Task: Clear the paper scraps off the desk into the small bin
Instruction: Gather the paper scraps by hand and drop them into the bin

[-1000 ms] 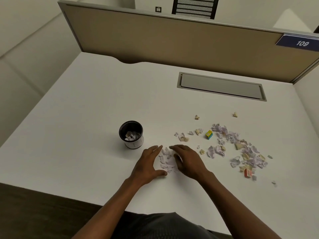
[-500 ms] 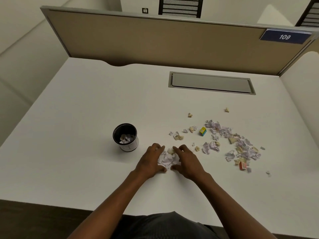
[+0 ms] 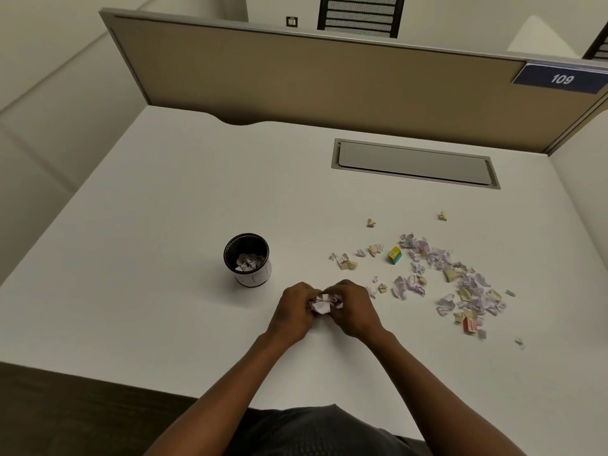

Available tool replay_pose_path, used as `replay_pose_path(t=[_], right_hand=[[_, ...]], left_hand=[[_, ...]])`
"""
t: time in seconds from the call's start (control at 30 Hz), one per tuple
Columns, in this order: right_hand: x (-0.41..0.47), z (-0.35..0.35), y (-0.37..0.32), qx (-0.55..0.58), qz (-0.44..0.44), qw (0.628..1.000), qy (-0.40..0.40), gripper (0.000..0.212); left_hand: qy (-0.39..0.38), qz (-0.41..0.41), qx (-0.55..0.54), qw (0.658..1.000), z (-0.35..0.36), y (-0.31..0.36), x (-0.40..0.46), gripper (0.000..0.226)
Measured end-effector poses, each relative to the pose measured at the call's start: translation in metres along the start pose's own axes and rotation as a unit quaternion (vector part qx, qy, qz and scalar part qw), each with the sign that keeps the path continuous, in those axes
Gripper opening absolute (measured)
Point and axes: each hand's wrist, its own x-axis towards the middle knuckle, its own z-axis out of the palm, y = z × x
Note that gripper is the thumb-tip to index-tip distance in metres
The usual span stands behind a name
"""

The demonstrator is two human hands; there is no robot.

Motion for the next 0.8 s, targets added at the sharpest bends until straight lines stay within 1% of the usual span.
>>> replay_pose_path(t=[0.07,0.13,0.2,0.23,0.4,0.57,0.67,0.8], right_hand=[[0.001,-0.002,0.002,0.038,0.026,0.999,0.001,0.021],[0.003,-0.003,0.002,0.134,0.077,0.988,-0.012,0.02],[0.005,-0.005,0.0,0.231,0.113,0.966,-0.028,0.018],[0.007,-0.007,-0.002,0.263,0.113,0.958,-0.032,0.018],[0.019,-0.024,-0.024,0.363,0.076,0.928,-0.038,0.018],[0.033,-0.045,-0.059,0.407,0.026,0.912,-0.051,0.019],[0.044,-0.053,-0.083,0.41,0.013,0.91,-0.057,0.021],[0.06,-0.051,-0.112,0.394,0.004,0.917,-0.068,0.023]], left_hand=[[0.013,0.004,-0.006,1.0,-0.003,0.0,0.001,0.013],[0.025,0.0,-0.029,0.999,-0.009,0.003,0.0,0.016],[0.027,-0.013,-0.068,0.997,-0.017,0.006,0.0,0.026],[0.029,-0.024,-0.083,0.996,-0.021,0.007,0.0,0.029],[0.062,-0.041,-0.111,0.991,-0.051,0.023,0.007,0.024],[0.08,-0.027,-0.141,0.986,-0.092,0.038,0.011,0.021],[0.11,0.0,-0.123,0.986,-0.116,0.041,0.012,0.014],[0.151,-0.011,-0.112,0.982,-0.141,0.036,0.011,0.03]])
